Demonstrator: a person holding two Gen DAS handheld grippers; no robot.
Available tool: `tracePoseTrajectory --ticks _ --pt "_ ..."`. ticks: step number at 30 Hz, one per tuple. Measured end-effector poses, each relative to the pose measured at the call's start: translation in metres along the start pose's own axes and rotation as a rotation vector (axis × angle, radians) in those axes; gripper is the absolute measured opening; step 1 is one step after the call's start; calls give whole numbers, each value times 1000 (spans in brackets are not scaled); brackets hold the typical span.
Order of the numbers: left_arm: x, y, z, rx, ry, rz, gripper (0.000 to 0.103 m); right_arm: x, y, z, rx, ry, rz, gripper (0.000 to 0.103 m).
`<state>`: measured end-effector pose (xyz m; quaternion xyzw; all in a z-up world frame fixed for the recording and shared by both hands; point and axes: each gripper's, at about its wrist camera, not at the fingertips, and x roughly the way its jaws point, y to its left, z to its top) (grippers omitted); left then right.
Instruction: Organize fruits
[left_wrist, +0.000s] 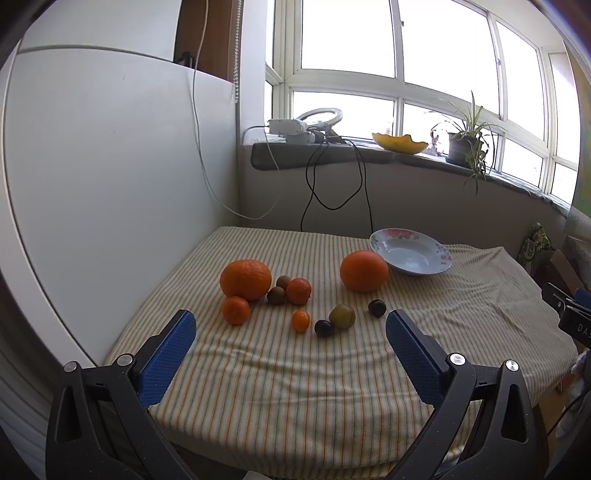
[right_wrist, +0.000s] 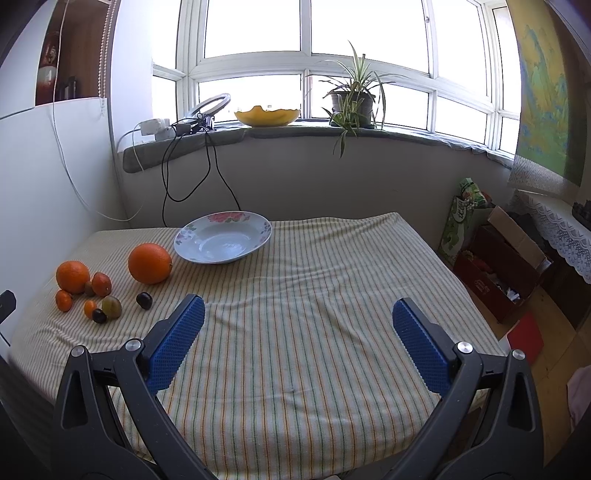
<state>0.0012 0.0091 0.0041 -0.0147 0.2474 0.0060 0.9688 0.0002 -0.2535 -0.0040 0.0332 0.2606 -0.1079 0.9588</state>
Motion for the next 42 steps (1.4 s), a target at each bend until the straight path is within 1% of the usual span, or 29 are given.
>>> tracePoseTrajectory --ticks 32,42 --pt "1 5 -1 -1 0 0 102 -1 1 0 2 1 1 103" --pt "3 7 -3 -4 2 2 102 1 8 -3 -1 7 4 103"
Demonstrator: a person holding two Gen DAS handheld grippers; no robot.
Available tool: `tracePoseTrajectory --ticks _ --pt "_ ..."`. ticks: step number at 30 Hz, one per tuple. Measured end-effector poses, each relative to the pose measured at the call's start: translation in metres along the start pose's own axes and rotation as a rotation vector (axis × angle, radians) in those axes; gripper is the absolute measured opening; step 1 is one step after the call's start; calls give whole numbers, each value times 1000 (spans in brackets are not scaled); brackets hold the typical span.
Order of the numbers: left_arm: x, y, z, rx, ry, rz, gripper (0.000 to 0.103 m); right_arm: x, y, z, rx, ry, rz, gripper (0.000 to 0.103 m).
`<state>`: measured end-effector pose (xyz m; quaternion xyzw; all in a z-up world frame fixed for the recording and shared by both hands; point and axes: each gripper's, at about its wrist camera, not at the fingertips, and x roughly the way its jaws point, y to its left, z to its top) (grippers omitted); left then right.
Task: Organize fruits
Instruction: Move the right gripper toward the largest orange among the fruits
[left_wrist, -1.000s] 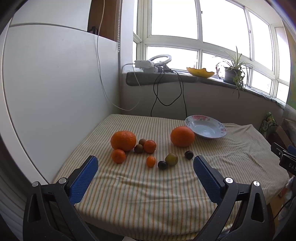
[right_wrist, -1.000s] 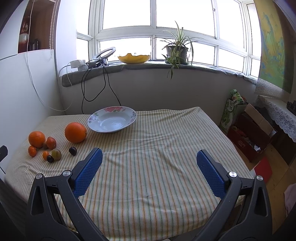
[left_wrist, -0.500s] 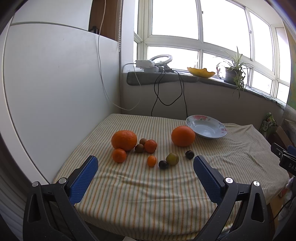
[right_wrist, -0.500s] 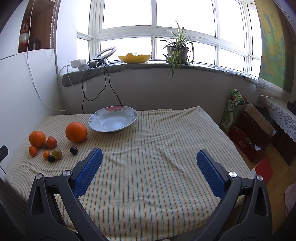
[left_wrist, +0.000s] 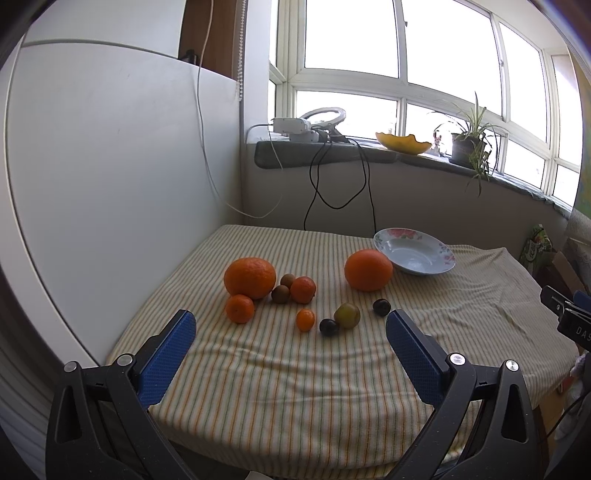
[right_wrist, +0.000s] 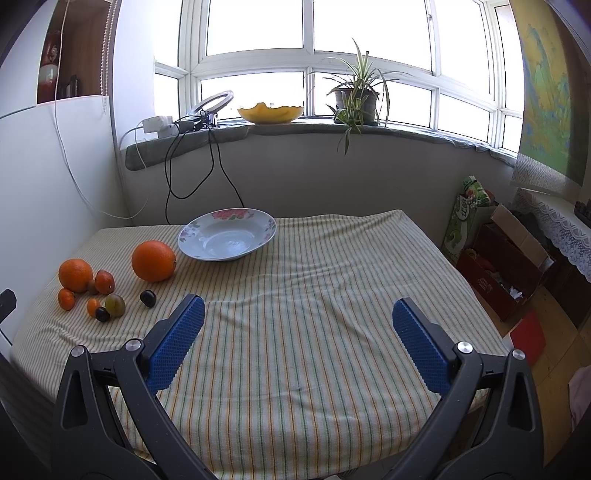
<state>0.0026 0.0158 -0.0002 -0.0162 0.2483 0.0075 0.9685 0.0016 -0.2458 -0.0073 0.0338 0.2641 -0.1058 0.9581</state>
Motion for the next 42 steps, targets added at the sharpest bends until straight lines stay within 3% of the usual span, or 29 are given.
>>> tracePoseTrajectory --ticks 25,32,42 --pt "36 28 -17 -45 75 25 102 36 19 -4 -53 52 54 103" --pt "57 48 -25 -90 126 10 85 59 39 -5 -86 92 192 103" --pt "92 75 -23 -144 181 -34 65 93 80 -2 -164 188 334 81"
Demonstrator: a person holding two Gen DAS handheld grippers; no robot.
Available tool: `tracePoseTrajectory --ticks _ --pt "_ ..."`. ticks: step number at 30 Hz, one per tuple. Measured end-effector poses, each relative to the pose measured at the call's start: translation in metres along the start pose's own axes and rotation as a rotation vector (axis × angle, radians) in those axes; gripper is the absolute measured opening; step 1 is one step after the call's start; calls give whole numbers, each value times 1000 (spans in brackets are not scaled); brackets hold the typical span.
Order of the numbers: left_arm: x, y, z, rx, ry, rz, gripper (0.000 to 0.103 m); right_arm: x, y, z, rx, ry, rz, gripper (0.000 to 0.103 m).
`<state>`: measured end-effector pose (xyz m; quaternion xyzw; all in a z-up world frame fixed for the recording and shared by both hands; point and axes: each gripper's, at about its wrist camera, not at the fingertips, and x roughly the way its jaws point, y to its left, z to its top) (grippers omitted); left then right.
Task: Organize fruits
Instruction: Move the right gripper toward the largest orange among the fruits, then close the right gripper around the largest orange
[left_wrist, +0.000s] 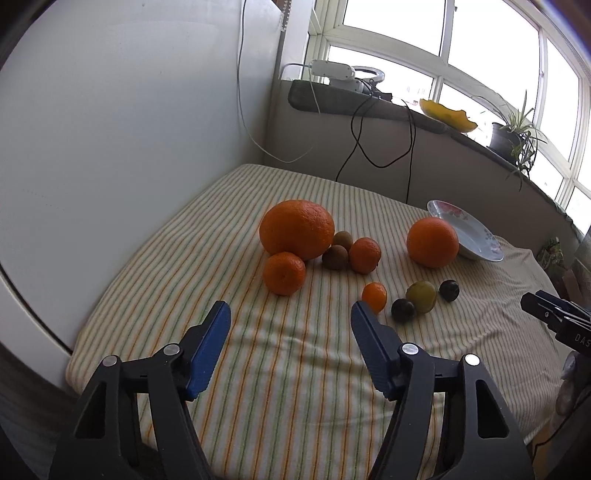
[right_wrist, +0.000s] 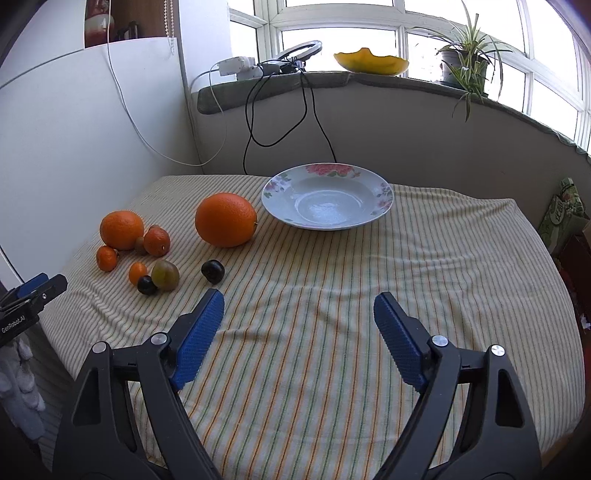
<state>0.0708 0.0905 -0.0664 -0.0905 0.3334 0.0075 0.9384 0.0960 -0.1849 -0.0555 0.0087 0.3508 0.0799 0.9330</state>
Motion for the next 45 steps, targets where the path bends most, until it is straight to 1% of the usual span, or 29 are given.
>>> tracePoseTrajectory --ticks 5,7,12,15,21,26,29,39,45 --pt "14 8 6 -18 18 -11 64 23 11 9 5 58 90 71" --pt "19 10 8 -19 20 -10 64 32 13 12 10 75 108 66" --pt "33 19 17 -35 35 -18 62 50 18 21 5 100 131 65" --pt "38 21 23 -40 30 -25 62 59 22 29 -4 113 148 60" --pt "46 18 36 -27 20 -45 61 79 24 48 -3 123 151 60" --pt "51 14 45 -13 4 -51 61 94 19 58 48 156 196 60" --pt "57 14 49 -23 9 -67 61 98 21 62 54 156 211 60" --pt "66 16 55 -35 26 -109 61 103 49 94 2 131 292 60" --pt "71 22 56 -56 49 -134 61 113 79 111 -53 151 384 60"
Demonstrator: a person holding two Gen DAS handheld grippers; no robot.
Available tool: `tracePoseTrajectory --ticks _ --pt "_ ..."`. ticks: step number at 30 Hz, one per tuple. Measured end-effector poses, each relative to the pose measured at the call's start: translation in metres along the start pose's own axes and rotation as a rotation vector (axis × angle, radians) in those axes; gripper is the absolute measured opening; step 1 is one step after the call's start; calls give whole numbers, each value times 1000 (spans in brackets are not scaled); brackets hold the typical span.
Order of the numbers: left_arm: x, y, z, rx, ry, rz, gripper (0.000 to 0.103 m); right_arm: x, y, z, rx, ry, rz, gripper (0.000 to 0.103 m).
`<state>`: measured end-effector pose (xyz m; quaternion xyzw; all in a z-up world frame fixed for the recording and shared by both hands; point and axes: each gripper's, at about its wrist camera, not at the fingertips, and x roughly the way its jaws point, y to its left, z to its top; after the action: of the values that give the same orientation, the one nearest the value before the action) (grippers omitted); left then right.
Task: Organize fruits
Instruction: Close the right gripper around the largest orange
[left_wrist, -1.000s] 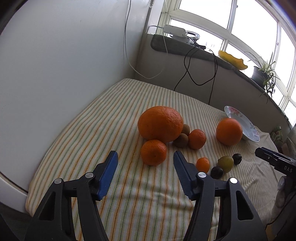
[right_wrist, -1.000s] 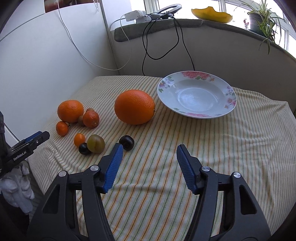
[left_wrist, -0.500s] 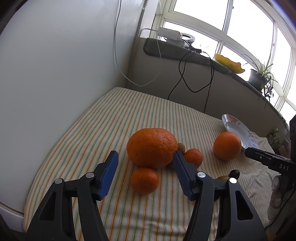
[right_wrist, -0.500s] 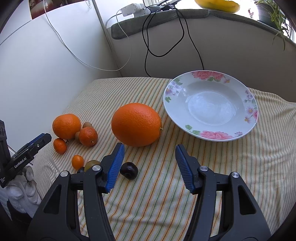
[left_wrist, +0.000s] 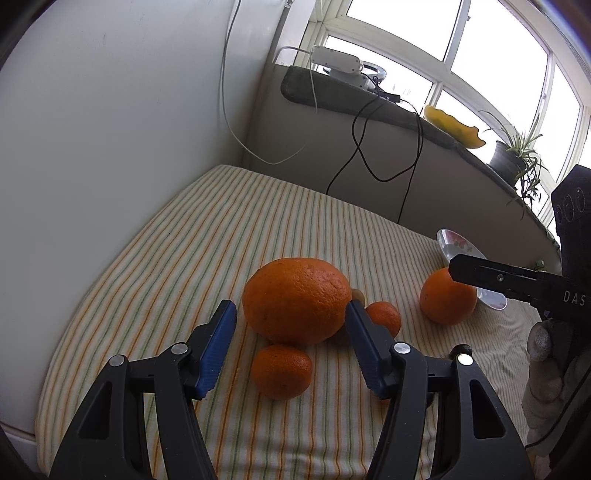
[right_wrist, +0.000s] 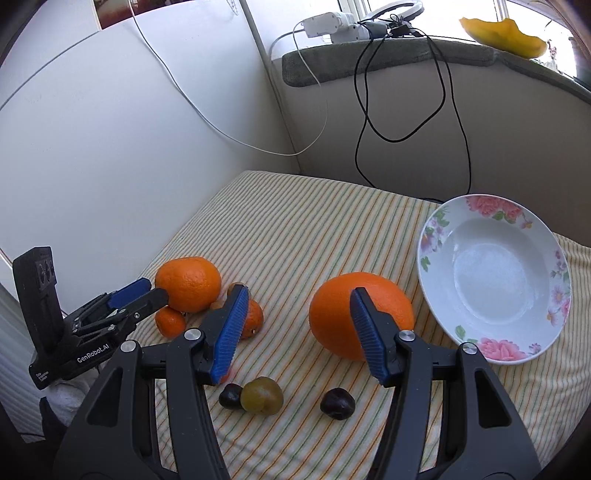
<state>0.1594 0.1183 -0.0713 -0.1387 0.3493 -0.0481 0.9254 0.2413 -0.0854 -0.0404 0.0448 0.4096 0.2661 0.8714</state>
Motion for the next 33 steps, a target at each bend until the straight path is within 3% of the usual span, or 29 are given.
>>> tracePoseTrajectory --ticks 6,15,18,28,33 --pt "2 7 3 -16 24 -24 61 31 24 14 -6 89 129 60" --pt "9 19 9 -63 66 -89 75 88 44 25 29 243 267 61" --pt "10 20 10 -67 75 -102 75 102 45 29 66 280 313 68" --pt "24 24 12 -90 115 -150 75 125 60 36 48 342 376 69" --pt "29 23 12 -82 126 -154 72 133 67 34 19 359 366 69"
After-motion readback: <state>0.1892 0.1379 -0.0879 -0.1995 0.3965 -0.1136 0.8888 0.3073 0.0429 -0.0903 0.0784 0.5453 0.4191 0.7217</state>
